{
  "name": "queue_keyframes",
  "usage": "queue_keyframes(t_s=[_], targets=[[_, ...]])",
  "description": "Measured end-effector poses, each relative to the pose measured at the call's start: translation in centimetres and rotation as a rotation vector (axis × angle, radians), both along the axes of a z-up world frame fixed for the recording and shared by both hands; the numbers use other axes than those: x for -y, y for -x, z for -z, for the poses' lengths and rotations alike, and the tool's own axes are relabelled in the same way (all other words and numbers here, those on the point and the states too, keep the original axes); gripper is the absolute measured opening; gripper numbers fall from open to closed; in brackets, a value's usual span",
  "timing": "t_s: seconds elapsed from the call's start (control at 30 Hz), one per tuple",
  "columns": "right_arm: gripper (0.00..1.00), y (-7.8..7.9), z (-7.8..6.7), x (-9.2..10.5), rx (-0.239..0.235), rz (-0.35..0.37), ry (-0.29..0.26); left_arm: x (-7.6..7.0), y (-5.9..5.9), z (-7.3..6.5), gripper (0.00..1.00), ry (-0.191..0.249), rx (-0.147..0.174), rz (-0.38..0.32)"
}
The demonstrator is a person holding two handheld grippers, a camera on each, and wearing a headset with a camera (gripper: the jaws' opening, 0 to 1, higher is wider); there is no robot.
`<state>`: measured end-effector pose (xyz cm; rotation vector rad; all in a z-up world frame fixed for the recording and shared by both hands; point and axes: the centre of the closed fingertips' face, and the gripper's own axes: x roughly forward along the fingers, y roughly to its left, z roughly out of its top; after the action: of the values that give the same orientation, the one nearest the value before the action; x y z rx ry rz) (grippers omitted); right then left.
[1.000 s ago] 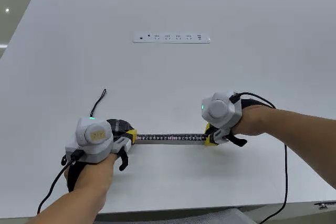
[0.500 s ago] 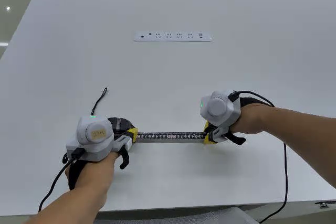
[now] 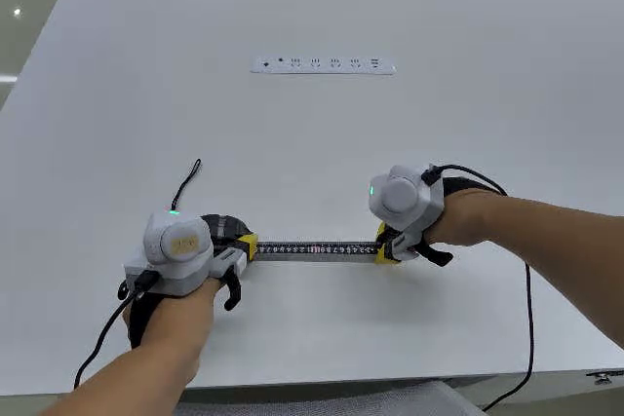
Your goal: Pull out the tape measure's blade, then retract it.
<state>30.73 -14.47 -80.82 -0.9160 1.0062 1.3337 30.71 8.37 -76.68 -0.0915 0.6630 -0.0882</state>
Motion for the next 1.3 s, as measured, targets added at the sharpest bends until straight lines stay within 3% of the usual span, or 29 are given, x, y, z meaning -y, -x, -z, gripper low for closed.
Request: queue_keyframes(t_s=[1.3], targets=[[0.14, 0.0, -0.2, -1.8, -0.003, 0.003, -0.01, 0.0, 0.1, 0.0, 0.58, 0.012, -0.001, -0.004]])
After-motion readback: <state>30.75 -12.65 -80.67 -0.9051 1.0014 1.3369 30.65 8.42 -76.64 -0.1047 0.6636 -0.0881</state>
